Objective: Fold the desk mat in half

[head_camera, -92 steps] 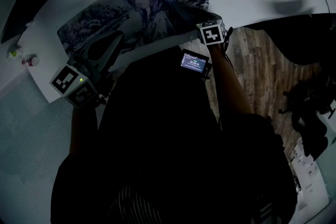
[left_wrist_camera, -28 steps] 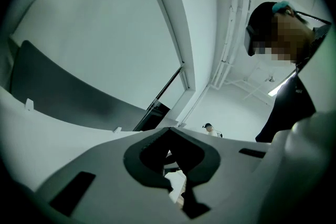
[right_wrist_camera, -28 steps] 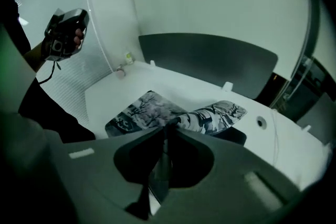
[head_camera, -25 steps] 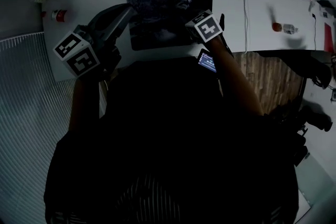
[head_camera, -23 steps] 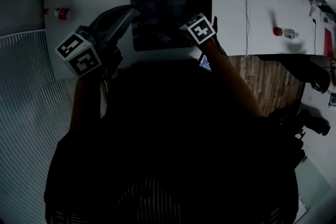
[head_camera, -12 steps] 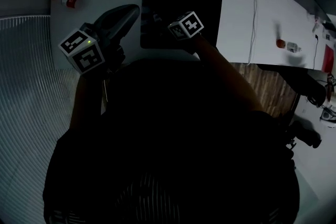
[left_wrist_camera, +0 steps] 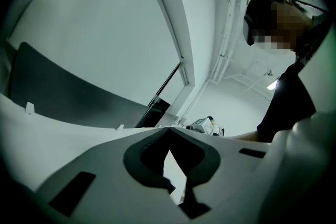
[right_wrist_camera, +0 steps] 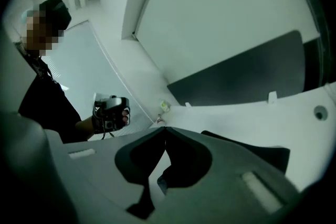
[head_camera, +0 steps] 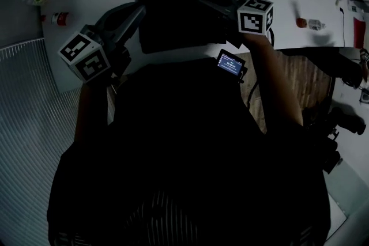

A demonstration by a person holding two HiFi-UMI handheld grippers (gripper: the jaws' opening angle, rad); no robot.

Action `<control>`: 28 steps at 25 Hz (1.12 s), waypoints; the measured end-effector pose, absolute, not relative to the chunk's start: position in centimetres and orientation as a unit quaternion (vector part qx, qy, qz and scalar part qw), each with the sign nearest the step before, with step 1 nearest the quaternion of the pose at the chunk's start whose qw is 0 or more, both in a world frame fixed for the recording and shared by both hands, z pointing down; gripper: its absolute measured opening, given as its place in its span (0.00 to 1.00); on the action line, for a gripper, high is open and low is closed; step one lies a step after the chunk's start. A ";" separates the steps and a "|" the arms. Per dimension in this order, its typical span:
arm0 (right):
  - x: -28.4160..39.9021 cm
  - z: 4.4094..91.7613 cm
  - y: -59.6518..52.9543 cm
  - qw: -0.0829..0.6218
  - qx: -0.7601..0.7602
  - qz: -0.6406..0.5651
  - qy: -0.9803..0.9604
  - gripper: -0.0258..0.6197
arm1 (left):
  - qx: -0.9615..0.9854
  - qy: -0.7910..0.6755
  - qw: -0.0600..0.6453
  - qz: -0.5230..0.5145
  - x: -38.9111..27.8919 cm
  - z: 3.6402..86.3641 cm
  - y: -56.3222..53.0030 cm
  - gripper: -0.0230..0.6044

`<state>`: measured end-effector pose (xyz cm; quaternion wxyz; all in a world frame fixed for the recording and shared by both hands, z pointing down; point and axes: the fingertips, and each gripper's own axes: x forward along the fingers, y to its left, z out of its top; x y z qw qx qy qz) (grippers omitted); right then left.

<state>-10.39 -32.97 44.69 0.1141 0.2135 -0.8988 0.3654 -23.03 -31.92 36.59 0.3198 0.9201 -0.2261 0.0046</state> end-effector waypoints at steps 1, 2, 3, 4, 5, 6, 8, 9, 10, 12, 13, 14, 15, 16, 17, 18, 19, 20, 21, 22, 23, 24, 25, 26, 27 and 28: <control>-9.6 43.3 -32.7 0.099 0.223 0.351 -0.904 0.05 | 0.923 -0.218 0.317 0.007 -22.2 36.6 -31.9 0.05; -8.8 42.2 -32.2 0.083 0.228 0.341 -0.908 0.05 | 0.926 -0.209 0.315 0.009 -21.2 36.5 -31.9 0.05; -8.0 41.3 -31.6 0.067 0.232 0.333 -0.911 0.04 | 0.929 -0.198 0.314 0.012 -20.3 36.5 -31.9 0.05; -7.4 40.5 -31.1 0.056 0.237 0.326 -0.914 0.04 | 0.932 -0.186 0.312 0.014 -19.3 36.4 -31.9 0.05; -6.7 39.8 -30.6 0.049 0.246 0.317 -0.915 0.04 | 0.935 -0.173 0.310 0.017 -18.3 36.3 -31.9 0.05; -6.1 39.4 -30.2 0.045 0.257 0.309 -0.914 0.04 | 0.938 -0.160 0.308 0.019 -17.3 36.3 -31.8 0.05; -4.6 38.7 -29.3 0.037 0.280 0.297 -0.912 0.04 | 0.942 -0.141 0.302 0.027 -15.1 36.2 -31.5 0.05; -3.9 38.5 -28.8 0.032 0.292 0.293 -0.910 0.04 | 0.945 -0.131 0.298 0.034 -14.0 36.2 -31.2 0.05; -3.2 38.3 -28.3 0.028 0.303 0.290 -0.907 0.04 | 0.947 -0.121 0.294 0.042 -13.0 36.3 -30.9 0.05; -2.1 38.2 -27.5 0.024 0.316 0.284 -0.905 0.04 | 0.949 -0.108 0.290 0.056 -11.6 36.7 -30.3 0.05; -1.7 38.1 -27.2 0.024 0.319 0.281 -0.905 0.04 | 0.949 -0.105 0.290 0.060 -11.2 36.9 -30.1 0.05; -1.2 38.1 -27.1 0.024 0.322 0.280 -0.904 0.04 | 0.949 -0.103 0.291 0.062 -10.8 37.0 -30.0 0.05; -0.7 38.0 -26.9 0.022 0.326 0.278 -0.903 0.04 | 0.949 -0.100 0.292 0.065 -10.4 37.1 -29.9 0.05; -0.2 38.0 -26.7 0.021 0.331 0.277 -0.902 0.04 | 0.949 -0.096 0.292 0.068 -10.0 37.3 -29.8 0.05; 0.2 38.0 -26.5 0.019 0.336 0.277 -0.900 0.04 | 0.949 -0.092 0.292 0.070 -9.6 37.4 -29.7 0.05; 0.6 38.0 -26.4 0.017 0.340 0.276 -0.899 0.04 | 0.950 -0.089 0.292 0.072 -9.3 37.5 -29.6 0.05; 0.9 38.0 -26.2 0.016 0.342 0.276 -0.898 0.04 | 0.950 -0.087 0.292 0.072 -9.0 37.6 -29.4 0.05; 1.1 37.9 -25.9 0.015 0.342 0.275 -0.898 0.04 | 0.950 -0.086 0.291 0.073 -8.8 37.6 -29.3 0.05; 1.2 37.9 -25.7 0.016 0.341 0.272 -0.900 0.04 | 0.950 -0.085 0.290 0.074 -8.5 37.6 -29.2 0.05; 1.2 37.8 -25.4 0.018 0.339 0.269 -0.901 0.04 | 0.951 -0.085 0.287 0.077 -8.2 37.7 -29.1 0.05; 1.3 37.7 -25.2 0.021 0.338 0.266 -0.902 0.04 | 0.951 -0.085 0.285 0.081 -8.0 37.8 -28.9 0.05; 1.4 37.6 -25.1 0.023 0.337 0.264 -0.903 0.04 | 0.951 -0.086 0.284 0.084 -7.7 38.0 -28.7 0.05; 1.5 37.6 -25.0 0.024 0.337 0.262 -0.904 0.04 | 0.951 -0.086 0.285 0.086 -7.4 38.1 -28.6 0.05; 1.5 37.5 -24.9 0.026 0.336 0.260 -0.905 0.04 | 0.950 -0.086 0.287 0.087 -7.2 38.3 -28.4 0.05; 1.5 37.5 -24.8 0.027 0.336 0.259 -0.905 0.04 | 0.949 -0.086 0.290 0.087 -6.9 38.4 -28.3 0.05; 1.5 37.4 -24.7 0.029 0.335 0.257 -0.906 0.04 | 0.948 -0.086 0.293 0.086 -6.6 38.5 -28.1 0.05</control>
